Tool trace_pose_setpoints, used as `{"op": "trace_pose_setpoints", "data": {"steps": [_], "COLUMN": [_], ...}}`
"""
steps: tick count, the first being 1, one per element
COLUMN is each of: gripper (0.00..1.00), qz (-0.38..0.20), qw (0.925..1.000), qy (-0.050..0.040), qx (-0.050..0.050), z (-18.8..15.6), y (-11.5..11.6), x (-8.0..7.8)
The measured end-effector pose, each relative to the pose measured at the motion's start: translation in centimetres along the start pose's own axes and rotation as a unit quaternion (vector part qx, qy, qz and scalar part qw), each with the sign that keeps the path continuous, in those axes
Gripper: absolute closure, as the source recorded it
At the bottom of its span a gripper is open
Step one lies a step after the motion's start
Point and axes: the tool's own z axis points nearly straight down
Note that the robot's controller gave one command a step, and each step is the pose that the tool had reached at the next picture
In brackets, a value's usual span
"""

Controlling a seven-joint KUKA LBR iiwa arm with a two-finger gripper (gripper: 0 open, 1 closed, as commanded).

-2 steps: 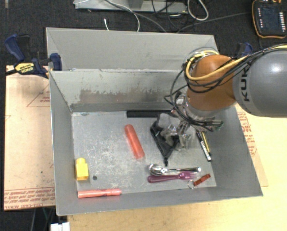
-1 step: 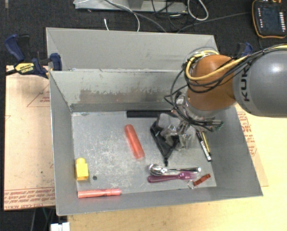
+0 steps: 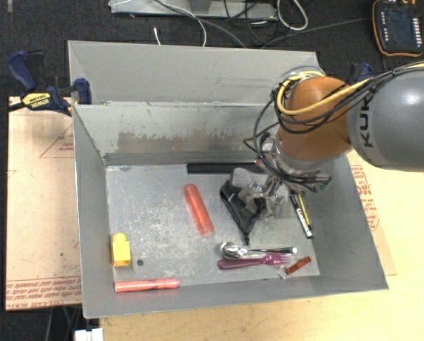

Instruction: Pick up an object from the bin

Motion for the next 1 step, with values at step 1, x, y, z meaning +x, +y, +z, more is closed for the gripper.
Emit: {"op": "trace_pose_setpoints", "data": {"steps": [1], "gripper": [1.0], "qz": [0.001], "qw": [1.0], "qy": [-0.0009], "qx": [0.001], "z": [-1.24], "y": [-0.01], "x": [-0.08]}}
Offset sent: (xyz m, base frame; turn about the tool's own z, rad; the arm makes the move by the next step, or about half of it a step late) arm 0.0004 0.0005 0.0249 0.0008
